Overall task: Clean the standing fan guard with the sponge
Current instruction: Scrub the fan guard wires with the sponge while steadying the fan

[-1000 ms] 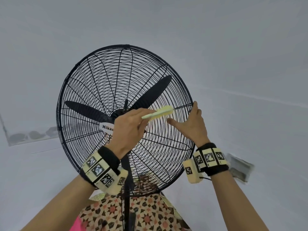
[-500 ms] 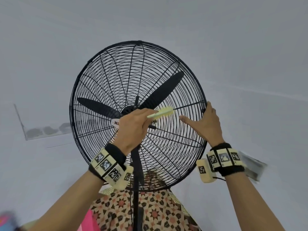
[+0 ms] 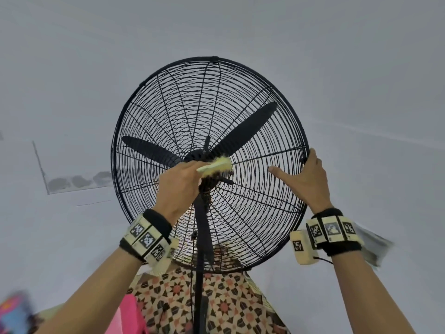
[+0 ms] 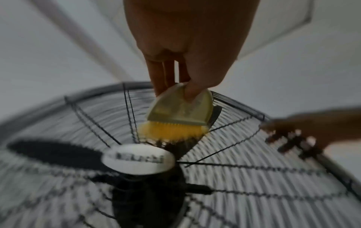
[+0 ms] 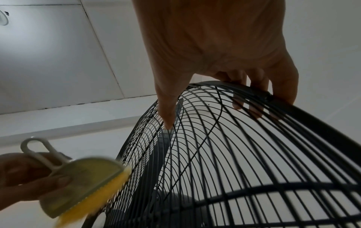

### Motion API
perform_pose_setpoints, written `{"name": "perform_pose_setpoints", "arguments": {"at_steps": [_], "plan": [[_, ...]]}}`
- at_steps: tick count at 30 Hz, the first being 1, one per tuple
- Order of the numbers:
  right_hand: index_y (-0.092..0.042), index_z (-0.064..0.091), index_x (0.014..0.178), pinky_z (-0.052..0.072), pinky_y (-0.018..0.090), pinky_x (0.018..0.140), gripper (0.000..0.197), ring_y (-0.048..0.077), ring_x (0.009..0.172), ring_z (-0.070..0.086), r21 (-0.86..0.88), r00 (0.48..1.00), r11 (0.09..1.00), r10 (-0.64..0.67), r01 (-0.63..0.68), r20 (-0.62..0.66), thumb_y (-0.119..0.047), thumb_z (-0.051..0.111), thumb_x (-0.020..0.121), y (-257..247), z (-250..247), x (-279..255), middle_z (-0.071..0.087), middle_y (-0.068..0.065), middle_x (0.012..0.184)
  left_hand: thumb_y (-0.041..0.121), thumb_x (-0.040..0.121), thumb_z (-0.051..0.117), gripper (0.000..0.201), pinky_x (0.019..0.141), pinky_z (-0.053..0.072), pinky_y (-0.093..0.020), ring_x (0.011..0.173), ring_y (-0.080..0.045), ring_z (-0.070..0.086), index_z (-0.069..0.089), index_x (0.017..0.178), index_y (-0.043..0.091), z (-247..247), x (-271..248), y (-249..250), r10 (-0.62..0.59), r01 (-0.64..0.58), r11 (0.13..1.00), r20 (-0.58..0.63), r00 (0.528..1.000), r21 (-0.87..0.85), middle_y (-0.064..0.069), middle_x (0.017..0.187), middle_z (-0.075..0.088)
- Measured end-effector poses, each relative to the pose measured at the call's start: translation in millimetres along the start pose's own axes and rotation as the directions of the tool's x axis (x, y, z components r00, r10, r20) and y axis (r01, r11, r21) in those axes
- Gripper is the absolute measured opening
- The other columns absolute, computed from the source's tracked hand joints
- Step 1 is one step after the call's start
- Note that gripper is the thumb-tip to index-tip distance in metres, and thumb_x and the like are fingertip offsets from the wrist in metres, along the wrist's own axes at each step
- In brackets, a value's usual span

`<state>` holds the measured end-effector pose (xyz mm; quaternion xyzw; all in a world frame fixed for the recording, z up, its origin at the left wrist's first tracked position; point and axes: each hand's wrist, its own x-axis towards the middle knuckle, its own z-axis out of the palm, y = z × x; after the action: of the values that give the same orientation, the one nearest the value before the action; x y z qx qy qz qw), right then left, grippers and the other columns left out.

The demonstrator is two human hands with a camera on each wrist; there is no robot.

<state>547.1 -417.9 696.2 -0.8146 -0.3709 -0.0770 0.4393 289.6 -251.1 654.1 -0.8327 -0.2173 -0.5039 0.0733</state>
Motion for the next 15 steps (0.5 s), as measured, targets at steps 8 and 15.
{"name": "perform_pose_setpoints", "arguments": {"at_steps": [8,15], "plan": [[-0.012,0.005,0.165,0.032,0.05,0.119,0.135,0.036,0.151,0.031,-0.009,1.0,1.0,-0.009,0.009,-0.01,-0.078,0.074,0.07,-1.4,-1.0,-1.9,0.021,0.017,0.168,0.015,0.099,0.064,0.022,0.055,0.057,-0.031,0.07,-0.019,0.07,0.077,0.117,0.01,-11.7,1.4,6.8,0.054,-0.056,0.998,-0.06,0.997,-0.035,-0.004,0.098,0.079],[-0.011,0.004,0.165,0.031,0.05,0.12,0.134,0.036,0.151,0.03,0.002,1.0,1.0,0.002,-0.002,-0.015,-0.077,0.074,0.071,-1.6,-1.9,-3.0,0.021,0.016,0.168,0.009,0.1,0.068,0.019,0.042,0.037,-0.019,0.05,-0.011,0.049,0.076,0.117,0.01,3.9,-22.6,-22.1,-0.172,0.17,0.985,0.084,0.981,0.037,-0.004,0.081,0.073]]}}
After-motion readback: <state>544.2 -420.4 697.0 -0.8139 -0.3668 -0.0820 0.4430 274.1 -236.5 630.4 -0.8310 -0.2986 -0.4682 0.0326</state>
